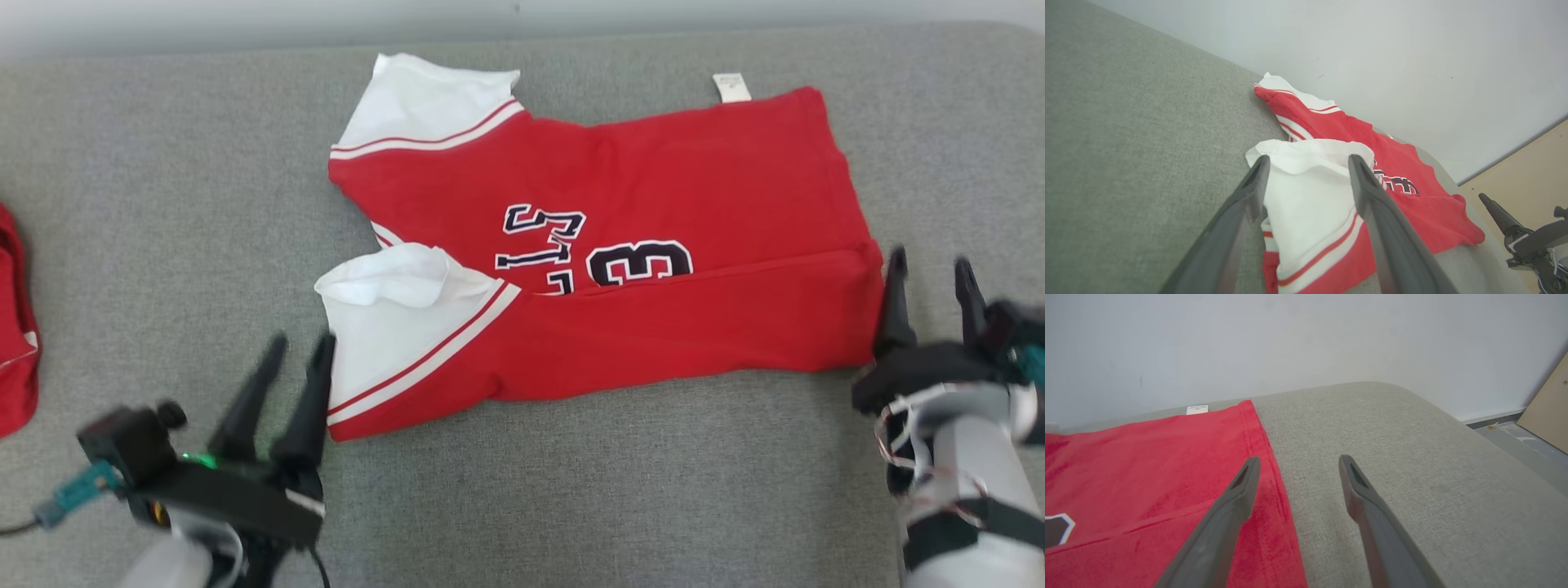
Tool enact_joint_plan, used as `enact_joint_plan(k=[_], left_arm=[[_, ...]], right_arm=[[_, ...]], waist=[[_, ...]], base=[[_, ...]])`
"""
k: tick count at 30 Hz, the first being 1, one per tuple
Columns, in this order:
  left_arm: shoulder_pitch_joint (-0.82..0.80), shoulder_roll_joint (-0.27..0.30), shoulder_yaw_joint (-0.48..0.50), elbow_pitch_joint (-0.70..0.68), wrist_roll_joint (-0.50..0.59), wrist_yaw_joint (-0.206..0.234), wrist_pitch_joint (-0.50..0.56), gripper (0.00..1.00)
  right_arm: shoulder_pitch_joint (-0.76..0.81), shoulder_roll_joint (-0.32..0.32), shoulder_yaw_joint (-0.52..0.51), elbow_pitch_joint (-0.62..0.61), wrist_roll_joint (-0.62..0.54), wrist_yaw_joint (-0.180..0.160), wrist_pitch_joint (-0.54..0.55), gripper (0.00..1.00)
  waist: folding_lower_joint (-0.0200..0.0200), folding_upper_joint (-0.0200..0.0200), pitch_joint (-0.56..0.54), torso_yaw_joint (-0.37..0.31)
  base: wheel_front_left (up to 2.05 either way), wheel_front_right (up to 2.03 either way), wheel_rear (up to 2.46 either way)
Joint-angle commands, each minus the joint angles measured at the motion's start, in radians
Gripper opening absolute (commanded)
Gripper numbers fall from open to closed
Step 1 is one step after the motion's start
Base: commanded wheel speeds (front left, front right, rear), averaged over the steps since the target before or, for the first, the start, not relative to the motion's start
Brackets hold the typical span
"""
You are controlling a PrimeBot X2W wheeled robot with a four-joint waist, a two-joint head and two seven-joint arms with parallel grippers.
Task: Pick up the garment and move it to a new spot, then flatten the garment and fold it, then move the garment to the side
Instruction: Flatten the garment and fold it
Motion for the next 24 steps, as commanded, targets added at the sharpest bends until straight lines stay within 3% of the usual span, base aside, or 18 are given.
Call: enact_joint_plan(k=[1,8,13,14,15,16,22,23,24], left_arm=[[0.039,0.005,-0.006,-0.013,-0.010,0.018,0.021,1.00],[0.131,0.026,-0.040,-0.067,-0.065,0.094,0.142,1.00],[0.135,0.025,-0.050,-0.076,-0.090,0.114,0.188,1.00],[0.128,0.028,-0.049,-0.072,-0.090,0.111,0.190,0.74],[0.123,0.028,-0.050,-0.067,-0.090,0.110,0.194,0.41],[0.118,0.027,-0.052,-0.063,-0.090,0.108,0.198,0.00],[0.096,0.023,-0.060,-0.042,-0.080,0.095,0.198,0.00],[0.094,0.023,-0.062,-0.039,-0.076,0.095,0.198,0.00],[0.094,0.023,-0.064,-0.034,-0.076,0.089,0.197,0.00]], right_arm=[[0.034,0.000,-0.003,-0.022,0.011,-0.003,-0.001,1.00],[0.119,0.001,0.038,-0.053,0.083,-0.003,-0.001,1.00],[0.113,0.000,0.078,-0.007,0.122,-0.003,-0.001,1.00],[0.107,0.000,0.091,0.005,0.130,-0.003,-0.001,1.00],[0.101,0.000,0.100,0.018,0.136,-0.003,-0.001,1.00],[0.097,0.000,0.107,0.032,0.140,-0.003,-0.001,1.00],[0.068,0.000,0.109,0.115,0.142,-0.003,0.015,1.00],[0.066,0.000,0.104,0.124,0.137,-0.003,0.014,0.96],[0.065,0.000,0.101,0.131,0.134,-0.003,0.014,0.60]], waist=[[0.0001,-0.0001,-0.023,-0.003],[0.0001,-0.0001,-0.031,-0.016],[0.0001,-0.0001,-0.024,-0.020],[0.0001,-0.0001,-0.023,-0.021],[0.0001,-0.0001,-0.021,-0.022],[0.0001,-0.0001,-0.020,-0.023],[0.0001,-0.0001,-0.017,-0.019],[0.0001,-0.0001,-0.018,-0.018],[0.0001,-0.0001,-0.019,-0.016]], base=[[0.00,0.00,0.00],[0.00,0.00,0.00],[0.00,0.00,0.00],[0.00,0.00,0.00],[0.00,0.00,0.00],[0.00,0.00,0.00],[0.00,0.00,0.00],[0.00,0.00,0.00],[0.00,0.00,0.00]])
